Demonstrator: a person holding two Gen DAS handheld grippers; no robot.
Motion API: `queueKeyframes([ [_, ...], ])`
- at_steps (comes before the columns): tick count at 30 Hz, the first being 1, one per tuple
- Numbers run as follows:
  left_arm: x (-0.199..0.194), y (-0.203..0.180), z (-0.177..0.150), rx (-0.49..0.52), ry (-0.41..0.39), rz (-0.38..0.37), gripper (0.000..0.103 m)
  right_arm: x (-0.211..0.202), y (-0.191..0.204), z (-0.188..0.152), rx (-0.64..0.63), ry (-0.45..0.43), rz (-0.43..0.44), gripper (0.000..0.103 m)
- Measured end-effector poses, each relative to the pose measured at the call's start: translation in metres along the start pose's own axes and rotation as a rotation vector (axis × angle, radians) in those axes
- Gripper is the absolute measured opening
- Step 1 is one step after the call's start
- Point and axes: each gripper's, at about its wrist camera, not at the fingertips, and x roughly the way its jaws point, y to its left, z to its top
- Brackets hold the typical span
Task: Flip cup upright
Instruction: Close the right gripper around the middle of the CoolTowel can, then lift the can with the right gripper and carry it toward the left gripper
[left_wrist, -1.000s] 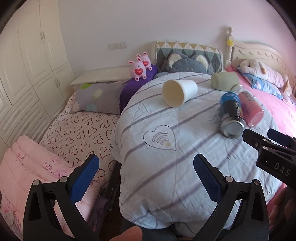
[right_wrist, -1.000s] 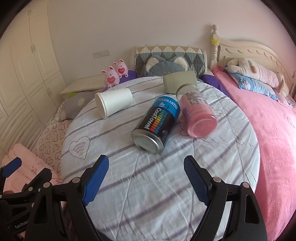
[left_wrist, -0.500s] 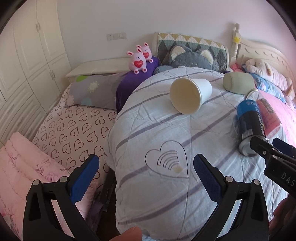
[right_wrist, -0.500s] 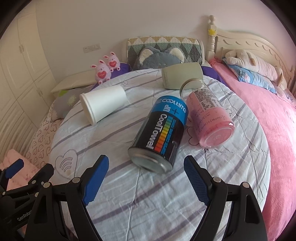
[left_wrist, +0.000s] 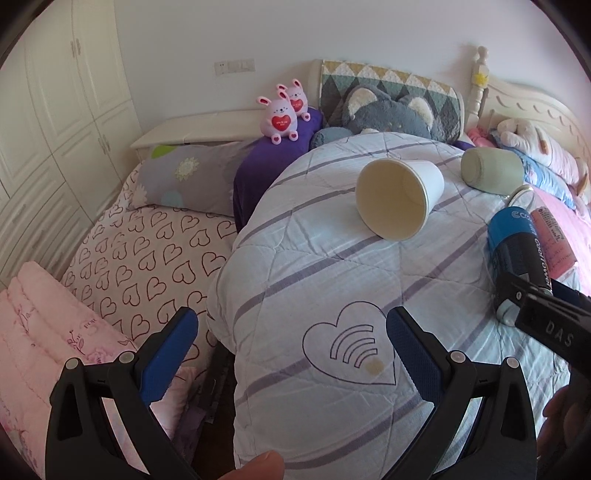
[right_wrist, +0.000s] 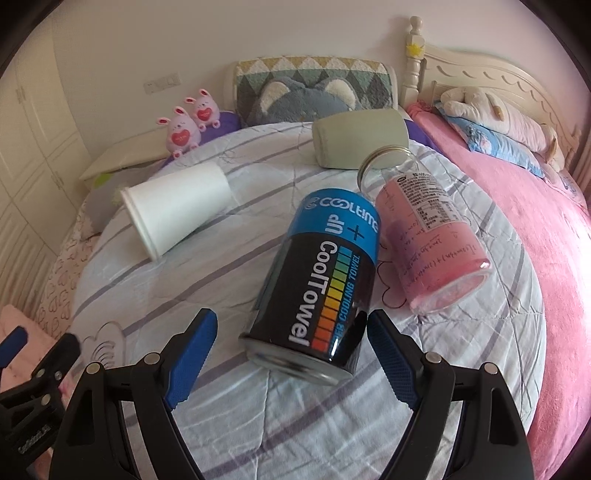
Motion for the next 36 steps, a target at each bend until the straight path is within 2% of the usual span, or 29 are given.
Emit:
queueKeyframes([
  [15, 0.008, 0.008, 0.001, -0.010, 0.022, -0.011, 0.103, 0.037, -0.010, 0.015, 0.005, 0.066, -0.045, 0.084],
  [16, 0.007, 0.008, 0.001, -0.010, 0.021, -0.011, 0.103, 0.038, -0.010, 0.015, 0.000, 0.069, -0.041, 0.083],
  [17, 0.007, 0.008, 0.002, -0.009, 0.021, -0.010, 0.103, 0.038, -0.009, 0.016, -0.005, 0.069, -0.043, 0.071],
  [23, -0.003, 0.007, -0.001, -0.011, 0.009, -0.004, 0.103, 0.036, -0.004, 0.013, -0.058, 0.067, -0.033, 0.070],
  [32, -0.041, 0.002, -0.014, -0.016, -0.035, 0.009, 0.103, -0.018, -0.004, -0.004, -0.097, 0.017, 0.072, 0.067],
  [36, -0.062, -0.006, -0.025, -0.009, -0.056, 0.013, 0.103, -0.047, -0.012, -0.024, -0.116, -0.004, 0.111, 0.067],
])
